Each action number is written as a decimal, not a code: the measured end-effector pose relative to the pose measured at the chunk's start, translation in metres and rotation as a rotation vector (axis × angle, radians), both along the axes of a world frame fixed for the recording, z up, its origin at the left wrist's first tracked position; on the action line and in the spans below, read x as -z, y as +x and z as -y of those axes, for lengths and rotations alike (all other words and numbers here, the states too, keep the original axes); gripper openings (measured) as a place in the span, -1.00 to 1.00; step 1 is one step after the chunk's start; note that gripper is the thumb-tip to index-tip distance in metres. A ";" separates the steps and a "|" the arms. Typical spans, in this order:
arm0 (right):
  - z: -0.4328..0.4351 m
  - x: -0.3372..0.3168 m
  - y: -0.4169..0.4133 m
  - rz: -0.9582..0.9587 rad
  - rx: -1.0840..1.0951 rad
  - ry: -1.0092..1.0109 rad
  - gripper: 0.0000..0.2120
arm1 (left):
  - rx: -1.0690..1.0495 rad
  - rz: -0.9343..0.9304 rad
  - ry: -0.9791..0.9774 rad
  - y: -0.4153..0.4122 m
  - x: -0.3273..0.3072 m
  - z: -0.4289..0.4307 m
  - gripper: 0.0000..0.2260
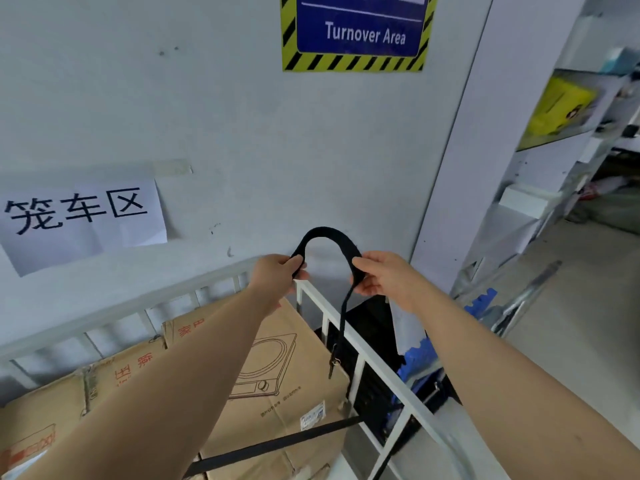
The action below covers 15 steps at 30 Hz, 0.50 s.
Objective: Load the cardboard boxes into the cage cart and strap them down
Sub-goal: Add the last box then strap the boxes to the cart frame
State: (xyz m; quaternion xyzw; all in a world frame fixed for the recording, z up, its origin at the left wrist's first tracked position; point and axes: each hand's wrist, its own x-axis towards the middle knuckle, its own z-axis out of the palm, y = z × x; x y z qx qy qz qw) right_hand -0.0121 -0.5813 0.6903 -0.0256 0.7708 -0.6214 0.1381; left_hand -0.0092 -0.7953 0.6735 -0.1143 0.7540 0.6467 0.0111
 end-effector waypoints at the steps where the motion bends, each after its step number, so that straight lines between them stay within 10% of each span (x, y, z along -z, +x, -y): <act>1: 0.006 0.000 -0.010 -0.011 0.004 -0.007 -0.84 | -0.017 0.004 -0.013 -0.005 0.001 0.005 -0.80; 15: 0.096 0.131 -0.138 0.256 -0.116 0.247 -0.69 | -0.169 0.160 -0.081 -0.104 0.094 0.060 -0.78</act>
